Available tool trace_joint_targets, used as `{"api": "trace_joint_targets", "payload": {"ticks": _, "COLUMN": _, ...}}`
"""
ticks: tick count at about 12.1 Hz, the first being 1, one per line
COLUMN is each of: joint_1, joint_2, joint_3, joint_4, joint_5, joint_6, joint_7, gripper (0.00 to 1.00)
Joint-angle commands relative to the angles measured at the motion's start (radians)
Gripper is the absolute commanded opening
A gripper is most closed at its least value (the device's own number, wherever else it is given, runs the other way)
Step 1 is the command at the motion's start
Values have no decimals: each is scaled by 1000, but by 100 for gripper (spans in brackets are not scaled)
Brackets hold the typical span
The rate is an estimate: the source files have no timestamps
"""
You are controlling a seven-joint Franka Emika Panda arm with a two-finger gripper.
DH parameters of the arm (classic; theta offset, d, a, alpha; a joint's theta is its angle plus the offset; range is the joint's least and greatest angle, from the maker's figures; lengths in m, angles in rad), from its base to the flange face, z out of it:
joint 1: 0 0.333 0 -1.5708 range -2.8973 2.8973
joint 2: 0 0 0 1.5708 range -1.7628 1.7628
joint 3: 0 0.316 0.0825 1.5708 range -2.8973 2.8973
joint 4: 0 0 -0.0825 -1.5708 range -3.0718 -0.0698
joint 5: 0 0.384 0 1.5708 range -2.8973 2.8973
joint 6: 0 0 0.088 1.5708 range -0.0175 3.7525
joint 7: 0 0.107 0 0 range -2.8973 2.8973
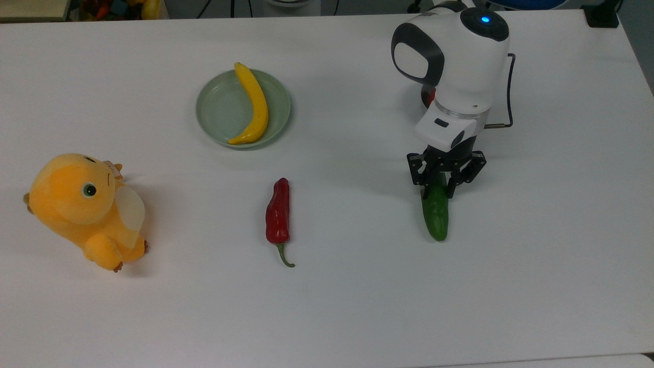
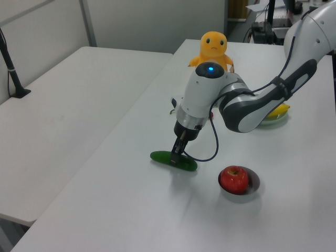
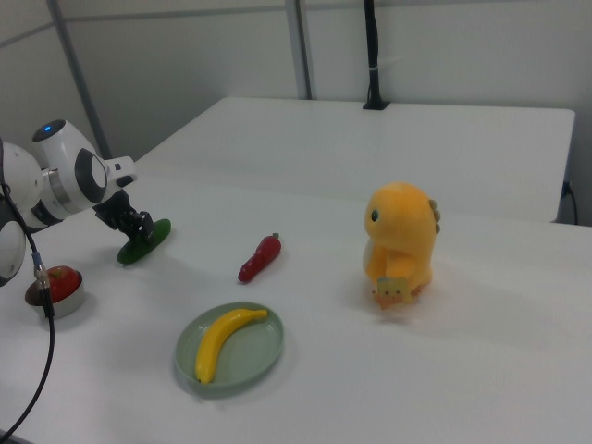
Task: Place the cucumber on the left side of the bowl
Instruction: 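Lower the gripper and close it on the green cucumber, then lift the cucumber and carry it beside the silver bowl with the apple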
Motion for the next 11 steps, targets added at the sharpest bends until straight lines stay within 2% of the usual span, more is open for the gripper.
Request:
{"api": "trace_joint_targets", "payload": {"ticks": 1, "joint_1": 1, "joint_2": -17, "joint_3": -8, "joint_4": 1, "joint_5": -17, "joint_6": 4, "joint_7": 3, "gripper": 20}}
{"api": "trace_joint_targets", "payload": {"ticks": 4, "joint_1": 3, "joint_2": -176, "joint_3": -2, "joint_4": -66, "joint_5": 11, "joint_6": -50, "joint_7": 6, "gripper": 20}}
{"api": "trace_joint_targets", "payload": {"ticks": 6, "joint_1": 7, "joint_2": -285, "joint_3": 9, "joint_4": -85, "joint_5": 98, "joint_6": -168, "joint_7": 4, "gripper": 20}}
{"api": "trace_joint_targets", "payload": {"ticks": 9, "joint_1": 4, "joint_2": -428, "joint_3": 84, "joint_4": -173, "joint_5": 158, "joint_6": -273, "joint_7": 4, "gripper": 20}}
{"api": "trace_joint_targets", "payload": {"ticks": 11, "joint_1": 19, "joint_2": -479, "joint_3": 107, "joint_4": -219, "joint_5": 201, "joint_6": -301, "joint_7": 4, "gripper": 20}}
